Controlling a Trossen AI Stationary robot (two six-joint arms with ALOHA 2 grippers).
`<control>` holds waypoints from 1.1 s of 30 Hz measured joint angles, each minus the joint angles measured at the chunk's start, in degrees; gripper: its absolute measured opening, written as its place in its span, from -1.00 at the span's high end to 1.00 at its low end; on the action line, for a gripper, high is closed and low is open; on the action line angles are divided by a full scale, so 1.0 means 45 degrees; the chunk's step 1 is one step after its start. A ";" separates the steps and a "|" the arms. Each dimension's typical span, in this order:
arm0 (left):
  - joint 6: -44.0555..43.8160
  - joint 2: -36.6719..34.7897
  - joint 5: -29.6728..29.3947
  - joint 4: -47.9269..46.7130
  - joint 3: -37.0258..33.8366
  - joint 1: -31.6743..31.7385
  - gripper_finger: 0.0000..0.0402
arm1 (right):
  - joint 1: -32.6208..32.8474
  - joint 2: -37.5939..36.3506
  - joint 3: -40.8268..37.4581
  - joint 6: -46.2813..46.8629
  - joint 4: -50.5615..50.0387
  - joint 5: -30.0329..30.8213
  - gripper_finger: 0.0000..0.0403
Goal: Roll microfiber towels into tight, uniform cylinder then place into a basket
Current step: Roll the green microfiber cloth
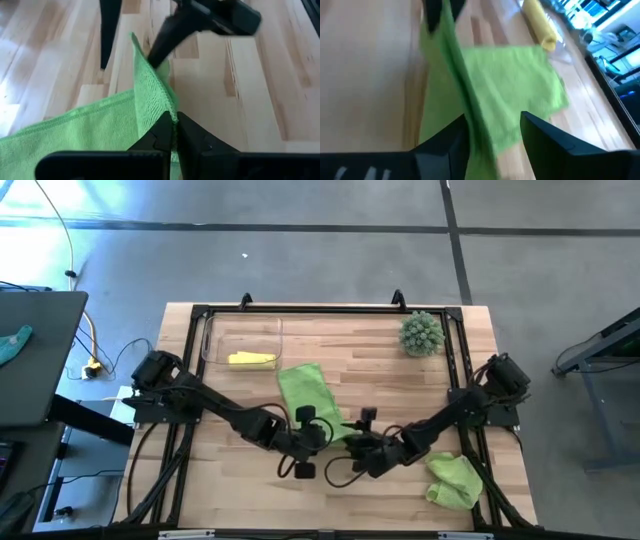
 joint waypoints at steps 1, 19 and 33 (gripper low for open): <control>0.0004 0.0000 0.0000 -0.0071 0.0000 0.0000 0.97 | 0.0065 -0.0041 0.0000 0.0251 -0.0519 -0.0012 0.23; -0.0117 0.0000 -0.0023 -0.0107 0.0000 -0.0076 0.97 | 0.0676 -0.0484 -0.0005 0.3465 -0.1677 -0.2121 0.34; -0.0771 0.0000 0.0060 -0.0088 0.0000 -0.0663 0.97 | 0.0667 -0.0469 -0.0005 0.5696 -0.1643 -0.3584 0.77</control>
